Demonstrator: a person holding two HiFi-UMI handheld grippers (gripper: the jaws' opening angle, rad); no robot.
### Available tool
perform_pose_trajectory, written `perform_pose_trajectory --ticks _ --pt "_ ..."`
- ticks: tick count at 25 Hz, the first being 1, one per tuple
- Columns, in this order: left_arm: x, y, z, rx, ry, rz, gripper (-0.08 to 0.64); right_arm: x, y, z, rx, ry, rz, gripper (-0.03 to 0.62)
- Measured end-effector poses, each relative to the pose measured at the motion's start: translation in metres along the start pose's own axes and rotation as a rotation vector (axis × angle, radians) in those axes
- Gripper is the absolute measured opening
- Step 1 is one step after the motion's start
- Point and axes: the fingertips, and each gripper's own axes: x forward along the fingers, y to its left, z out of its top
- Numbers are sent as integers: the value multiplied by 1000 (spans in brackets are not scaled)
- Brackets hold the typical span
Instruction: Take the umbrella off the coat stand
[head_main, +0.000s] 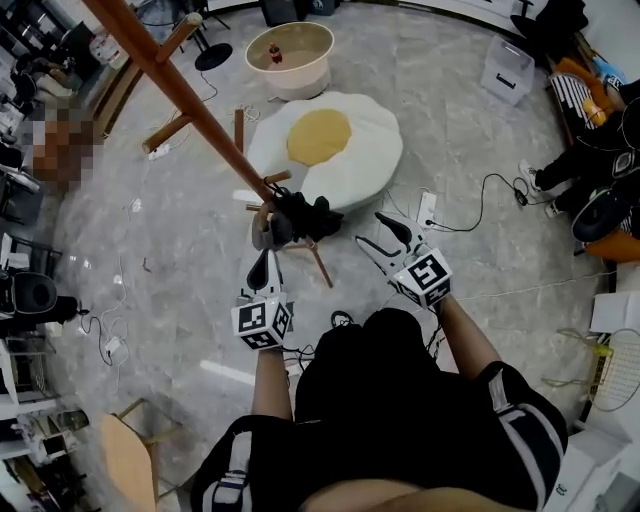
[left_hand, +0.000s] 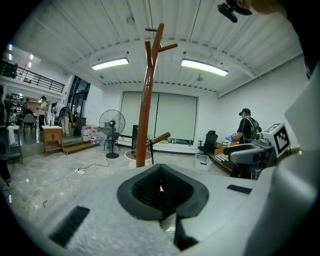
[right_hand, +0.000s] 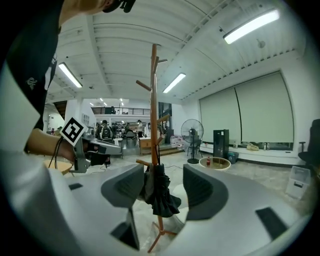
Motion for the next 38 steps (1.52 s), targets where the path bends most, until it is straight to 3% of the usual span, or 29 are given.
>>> perform_pose_trajectory --ticks 7,15,26,38 --pt "6 36 -7 11 40 70 -2 34 -6 -10 -20 46 83 241" --pt "21 52 -26 -73 70 248 -2 75 -28 -26 -63 117 268 241" --pt "13 34 -68 -146 171 472 -2 133 -27 -76 -90 214 561 241" --pt "12 14 -98 -198 189 607 0 198 -20 -114 -143 264 692 256"
